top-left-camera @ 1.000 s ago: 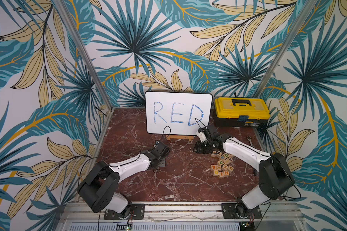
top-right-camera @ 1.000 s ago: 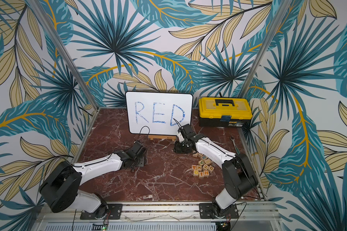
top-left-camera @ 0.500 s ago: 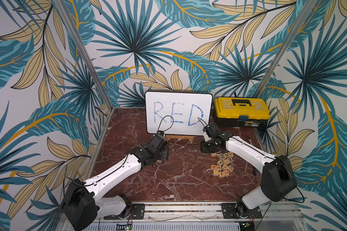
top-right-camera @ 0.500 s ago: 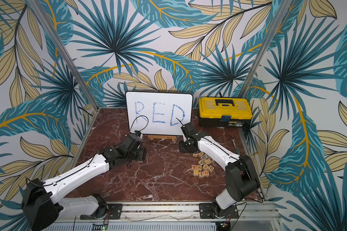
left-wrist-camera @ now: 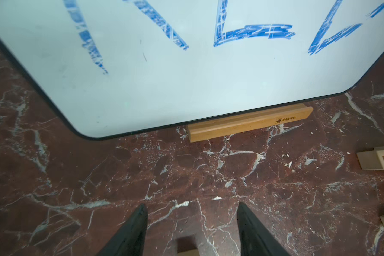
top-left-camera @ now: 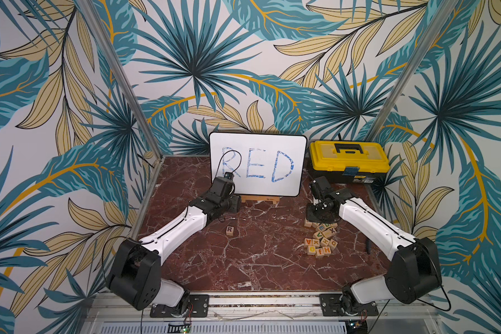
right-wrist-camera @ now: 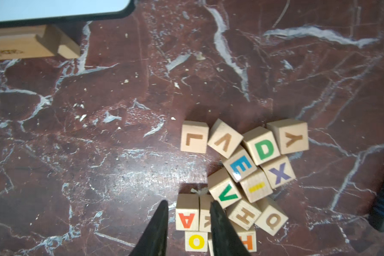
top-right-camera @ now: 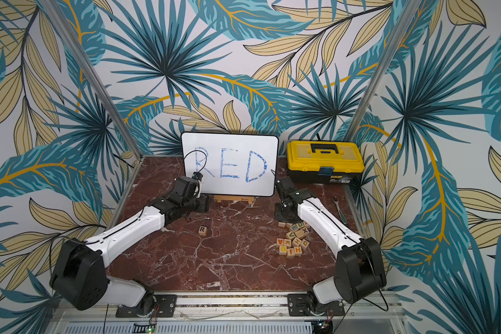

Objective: Assemble the uppercase word "red" with letter blocks
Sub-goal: Pick up the letter block from the center of the board.

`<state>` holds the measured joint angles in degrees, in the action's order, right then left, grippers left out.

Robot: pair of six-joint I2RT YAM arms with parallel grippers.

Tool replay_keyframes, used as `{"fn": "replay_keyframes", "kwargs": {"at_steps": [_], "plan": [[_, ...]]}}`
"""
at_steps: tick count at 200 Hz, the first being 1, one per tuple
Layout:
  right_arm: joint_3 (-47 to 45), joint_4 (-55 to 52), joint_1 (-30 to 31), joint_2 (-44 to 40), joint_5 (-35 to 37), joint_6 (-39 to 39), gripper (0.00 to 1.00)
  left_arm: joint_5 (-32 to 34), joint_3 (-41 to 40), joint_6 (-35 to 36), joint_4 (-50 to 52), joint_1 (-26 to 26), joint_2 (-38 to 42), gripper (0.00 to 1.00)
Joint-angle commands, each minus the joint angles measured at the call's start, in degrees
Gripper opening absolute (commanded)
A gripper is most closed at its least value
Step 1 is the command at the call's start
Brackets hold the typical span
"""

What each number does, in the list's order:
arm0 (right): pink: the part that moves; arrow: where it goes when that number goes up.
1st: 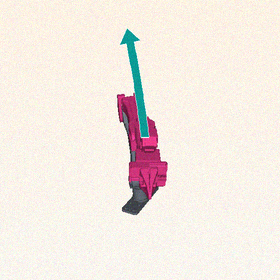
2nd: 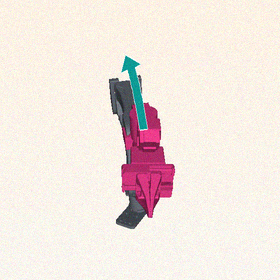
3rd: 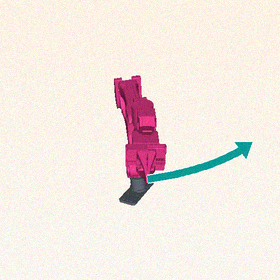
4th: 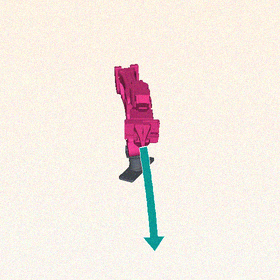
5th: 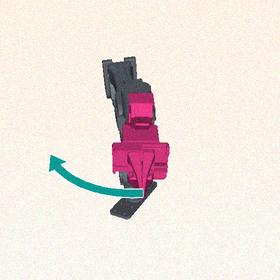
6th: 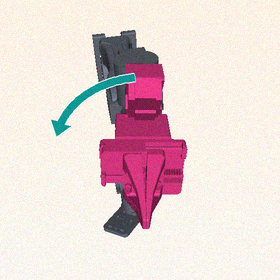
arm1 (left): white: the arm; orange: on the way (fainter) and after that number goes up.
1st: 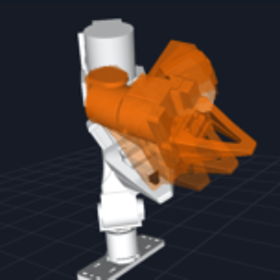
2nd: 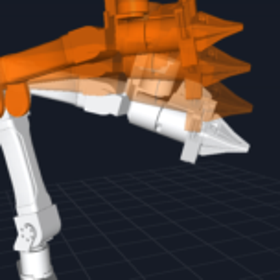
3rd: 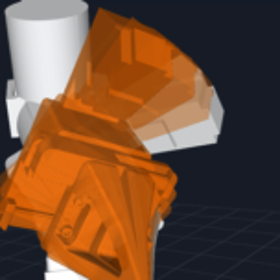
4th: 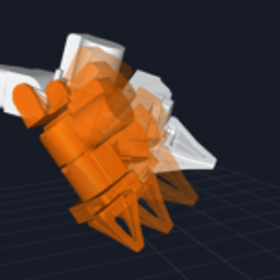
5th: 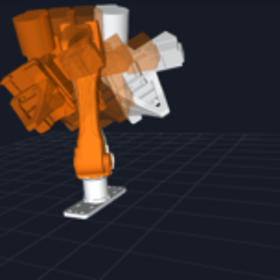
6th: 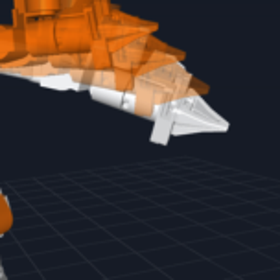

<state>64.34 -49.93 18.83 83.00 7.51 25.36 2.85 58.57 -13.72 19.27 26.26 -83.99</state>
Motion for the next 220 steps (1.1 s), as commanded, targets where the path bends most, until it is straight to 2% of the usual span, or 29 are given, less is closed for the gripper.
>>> {"fn": "replay_keyframes", "kwargs": {"at_steps": [1, 34, 83, 139, 220], "plan": [[-2.85, -3.04, -1.31, -1.04, 2.12, 3.05, 0.34, -4.71, 3.59, 4.00, -6.51, -1.72, -0.96, 0.65], [-5.89, -1.43, -3.20, -1.38, 1.48, 4.44, 0.34, -6.25, 3.93, 7.65, -6.52, -3.53, -1.72, 0.64], [-9.42, 1.47, -5.32, 0.19, 0.23, 4.50, 0.34, -8.16, 3.54, 9.42, -6.52, -5.02, -1.42, 0.64], [-8.79, 2.94, -7.99, 3.45, -0.68, 3.45, 0.34, -8.03, 2.98, 10.27, -6.52, -5.24, -0.42, 0.64], [-9.63, 8.80, -8.81, 6.06, -3.99, 11.77, 0.36, -7.59, 1.99, 10.60, -6.52, -5.50, 1.19, 0.64]]}}
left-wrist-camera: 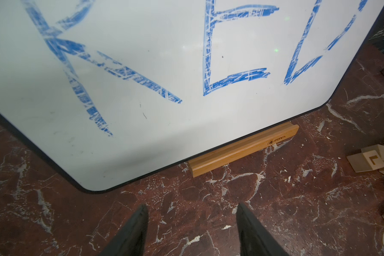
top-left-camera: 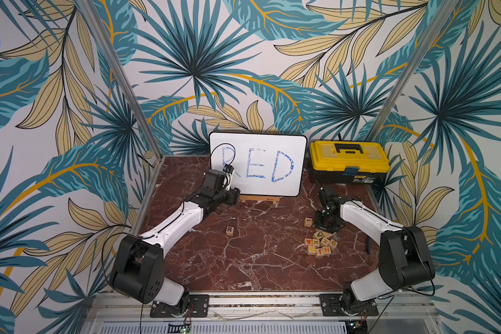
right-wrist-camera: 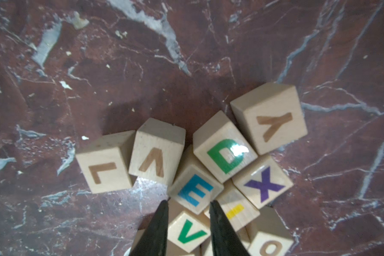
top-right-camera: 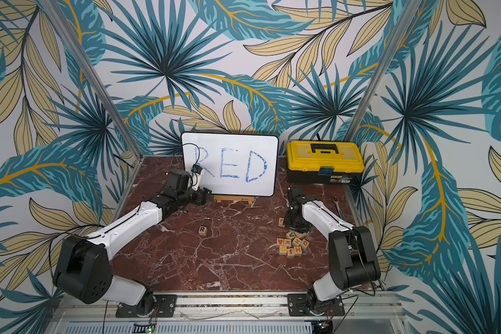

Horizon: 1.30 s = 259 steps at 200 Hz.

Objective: Assemble the uppercase word "red" with letter blocks
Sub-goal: Pick up the letter block from the center of the board.

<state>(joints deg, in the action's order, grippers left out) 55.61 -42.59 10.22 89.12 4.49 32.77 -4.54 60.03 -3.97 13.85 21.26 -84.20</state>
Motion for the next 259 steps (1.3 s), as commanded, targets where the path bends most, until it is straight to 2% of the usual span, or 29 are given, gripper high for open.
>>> {"fn": "replay_keyframes", "kwargs": {"at_steps": [1, 24, 80, 199, 259], "plan": [[-1.02, 1.46, -0.20, -0.12, -0.98, 4.42, 0.37, -0.25, 0.53, 0.87, -1.10, -0.50, 1.45, 0.64], [-2.04, 1.46, -0.20, -1.76, 0.29, 8.12, 0.41, -0.33, 0.32, 0.82, -1.10, -0.60, 1.48, 0.64], [-3.41, 0.66, -0.20, -5.03, 1.59, 15.64, 0.42, -0.66, 0.00, 0.63, -1.10, -0.94, 1.67, 0.64], [-5.81, 3.86, -0.89, -3.02, 2.54, 18.01, 0.39, -0.31, -0.35, 0.83, -1.10, -1.05, 2.19, 0.64], [-5.08, 6.35, -1.43, 0.09, 0.85, 18.03, 0.37, 0.00, -0.44, 0.91, -1.10, -1.18, 2.34, 0.64]]}}
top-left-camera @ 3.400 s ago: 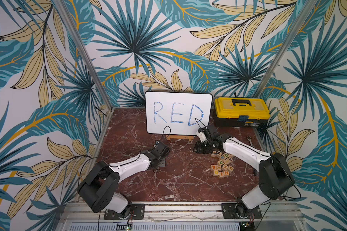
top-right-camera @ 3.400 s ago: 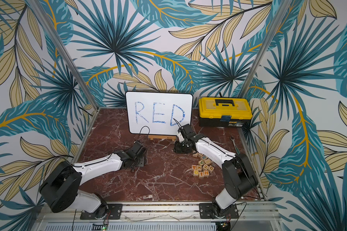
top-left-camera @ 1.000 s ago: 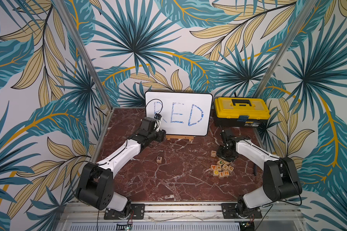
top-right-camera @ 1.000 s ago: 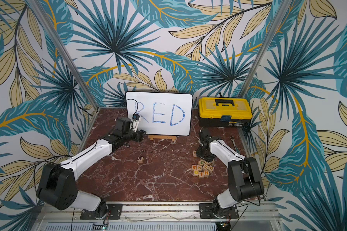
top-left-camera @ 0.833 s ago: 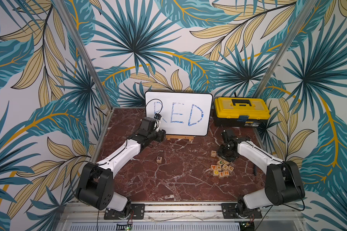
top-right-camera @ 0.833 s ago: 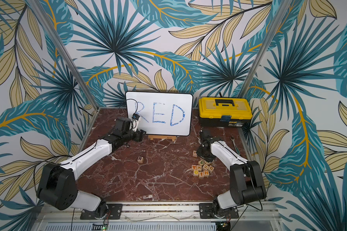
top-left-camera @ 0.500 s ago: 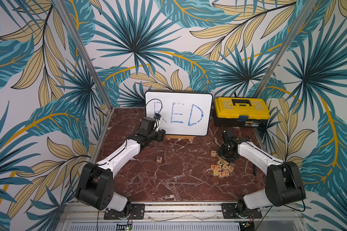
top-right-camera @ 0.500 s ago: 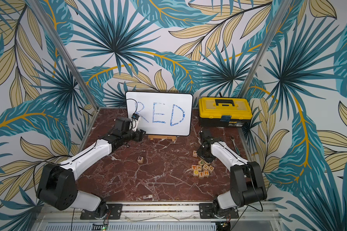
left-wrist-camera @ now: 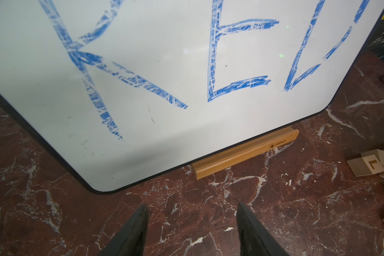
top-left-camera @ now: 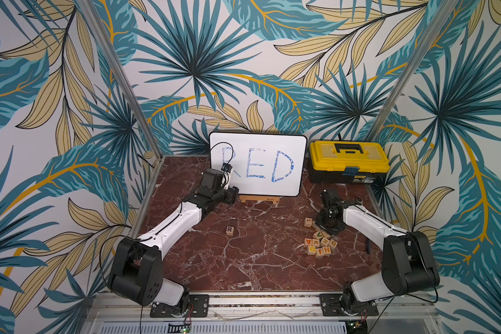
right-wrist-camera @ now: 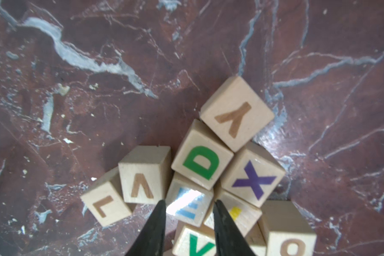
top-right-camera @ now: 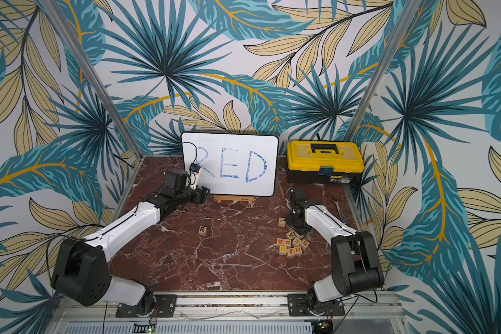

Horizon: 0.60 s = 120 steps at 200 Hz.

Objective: Assemble the uppercase word "red" with letter blocks
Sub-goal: Pick up the letter block from the center of the board.

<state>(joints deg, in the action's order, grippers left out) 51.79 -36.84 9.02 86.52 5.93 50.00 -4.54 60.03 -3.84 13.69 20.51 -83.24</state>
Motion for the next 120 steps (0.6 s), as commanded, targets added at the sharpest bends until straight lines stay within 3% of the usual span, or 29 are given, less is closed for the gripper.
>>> {"fn": "replay_keyframes", "kwargs": {"at_steps": [1, 120], "plan": [[-1.25, 0.62, -0.23, 2.73, -0.58, 0.80, 0.37, 0.07, -0.44, 0.81, -0.95, -0.45, 1.40, 0.64], [-0.81, -0.12, -0.23, 3.37, -0.64, -0.75, 0.37, -0.39, -0.19, 0.82, -0.94, -0.58, 0.53, 0.64]]}}
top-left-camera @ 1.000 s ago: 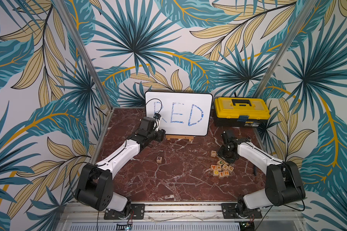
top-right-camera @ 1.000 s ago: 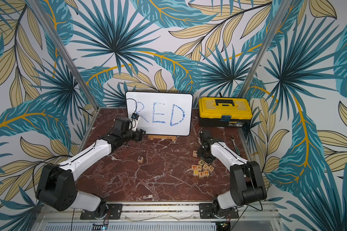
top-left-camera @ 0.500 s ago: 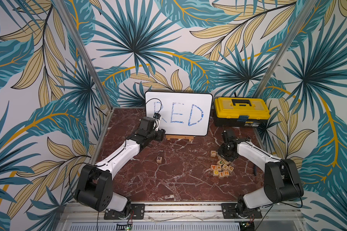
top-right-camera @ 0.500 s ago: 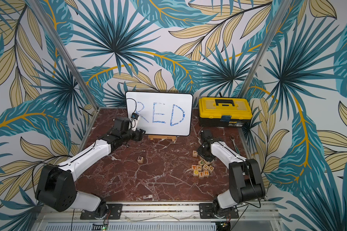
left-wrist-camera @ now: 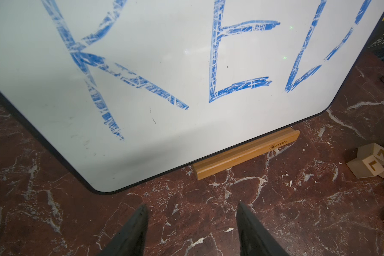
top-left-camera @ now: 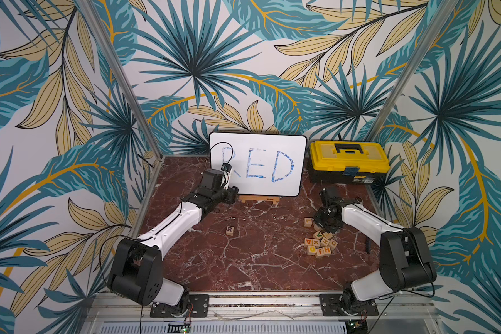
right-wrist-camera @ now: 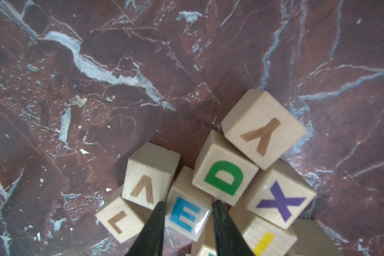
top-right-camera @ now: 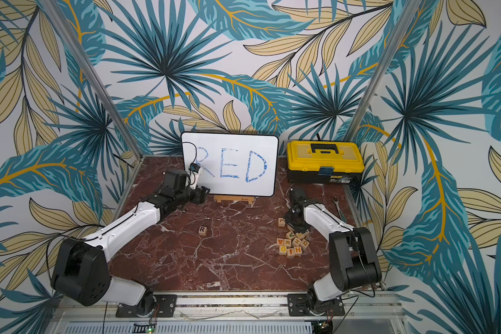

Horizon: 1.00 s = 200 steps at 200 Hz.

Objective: Assemble the uppercase word "red" with letter blocks
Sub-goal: Pick up the letter block from the center of the board.

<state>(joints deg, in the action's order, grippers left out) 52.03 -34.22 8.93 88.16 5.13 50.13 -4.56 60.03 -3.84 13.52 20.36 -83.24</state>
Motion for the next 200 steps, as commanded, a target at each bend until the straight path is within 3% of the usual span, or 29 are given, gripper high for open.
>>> {"fn": "replay_keyframes", "kwargs": {"at_steps": [1, 153, 200], "plan": [[-1.05, -2.72, -0.14, 1.74, 0.20, -0.90, 0.37, -0.32, -0.18, 0.83, -0.77, -0.42, 0.54, 0.64], [-4.04, -3.97, -0.03, -2.25, 1.97, -1.75, 0.36, -0.36, -0.37, 0.76, -0.77, -0.54, 1.04, 0.64], [-2.66, -3.49, -0.04, -0.63, 1.73, -2.71, 0.42, -0.27, -0.48, 0.93, -0.70, -0.56, 1.30, 0.64]]}}
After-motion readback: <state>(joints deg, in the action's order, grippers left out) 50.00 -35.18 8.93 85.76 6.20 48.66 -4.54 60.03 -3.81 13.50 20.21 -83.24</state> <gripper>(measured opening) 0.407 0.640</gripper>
